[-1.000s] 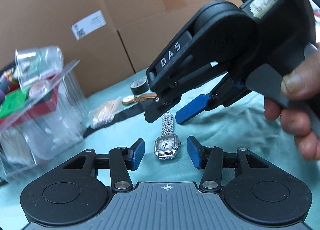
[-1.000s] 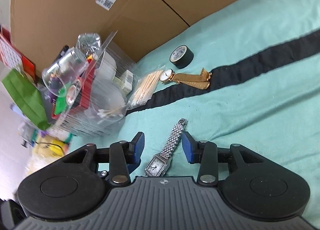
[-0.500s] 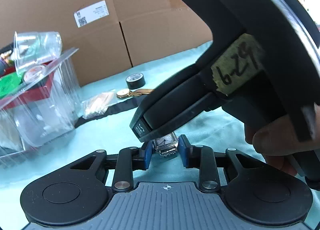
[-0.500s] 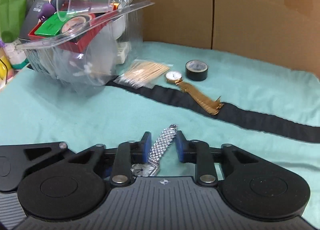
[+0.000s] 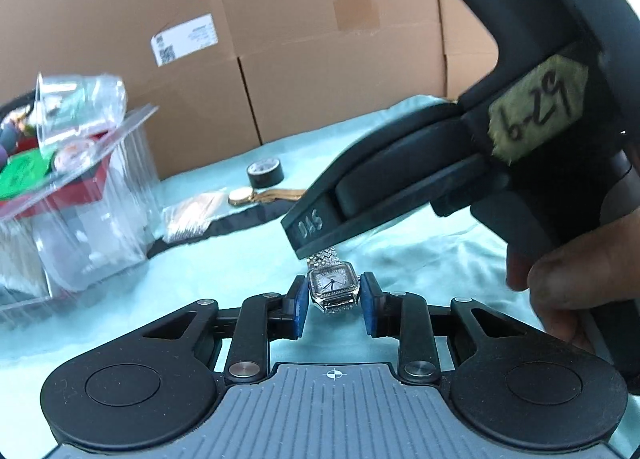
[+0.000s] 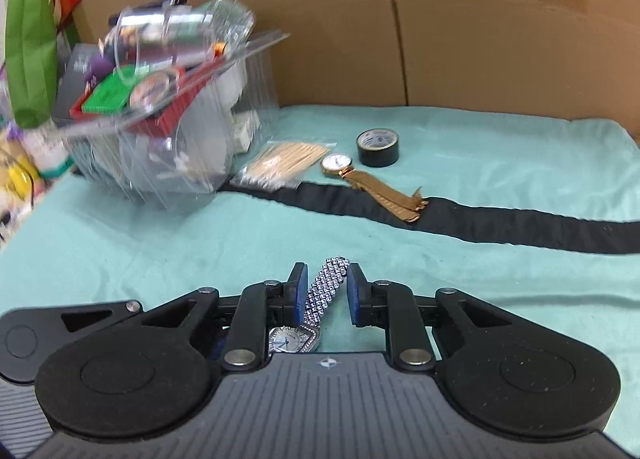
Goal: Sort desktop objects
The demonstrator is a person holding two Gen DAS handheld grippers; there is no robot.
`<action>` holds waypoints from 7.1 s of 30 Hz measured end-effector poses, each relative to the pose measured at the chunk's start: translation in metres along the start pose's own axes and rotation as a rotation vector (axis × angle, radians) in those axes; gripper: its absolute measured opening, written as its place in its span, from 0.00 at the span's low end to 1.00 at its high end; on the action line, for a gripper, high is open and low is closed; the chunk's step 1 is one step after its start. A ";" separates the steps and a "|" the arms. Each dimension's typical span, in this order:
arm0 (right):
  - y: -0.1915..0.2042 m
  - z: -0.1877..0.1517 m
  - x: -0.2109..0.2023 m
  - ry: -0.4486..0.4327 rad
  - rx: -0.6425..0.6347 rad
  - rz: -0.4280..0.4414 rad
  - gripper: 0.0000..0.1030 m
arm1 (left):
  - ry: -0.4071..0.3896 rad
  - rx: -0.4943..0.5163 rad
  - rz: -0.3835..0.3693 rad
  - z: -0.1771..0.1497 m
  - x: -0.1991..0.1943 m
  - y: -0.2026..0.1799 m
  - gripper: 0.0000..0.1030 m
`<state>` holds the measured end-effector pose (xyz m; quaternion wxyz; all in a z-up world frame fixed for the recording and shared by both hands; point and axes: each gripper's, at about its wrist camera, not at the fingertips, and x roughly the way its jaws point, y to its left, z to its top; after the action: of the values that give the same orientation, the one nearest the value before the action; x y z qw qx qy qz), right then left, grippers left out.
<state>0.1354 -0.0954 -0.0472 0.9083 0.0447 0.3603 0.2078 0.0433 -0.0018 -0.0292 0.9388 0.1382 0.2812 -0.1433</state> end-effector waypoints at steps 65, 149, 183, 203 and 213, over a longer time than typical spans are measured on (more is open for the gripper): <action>0.138 0.089 -0.052 -0.235 -0.217 0.167 0.21 | -0.248 -0.121 0.231 0.036 -0.107 0.118 0.24; 0.073 0.147 0.028 -0.247 0.080 0.226 0.62 | -0.184 0.141 0.401 0.106 0.001 0.178 0.73; -0.052 0.044 -0.021 -0.231 0.347 0.057 0.68 | -0.258 -0.094 0.133 0.078 -0.126 0.130 0.87; -0.095 0.030 -0.055 -0.283 0.400 0.082 0.71 | -0.038 -0.069 -0.204 0.081 0.041 0.046 0.87; -0.113 0.036 -0.056 -0.307 0.400 0.095 0.72 | -0.131 0.066 -0.107 0.087 0.023 0.023 0.87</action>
<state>0.1623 -0.2184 -0.0114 0.9146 0.2713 0.2497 0.1657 0.1121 -0.0142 0.0314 0.9411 0.1441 0.2212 -0.2112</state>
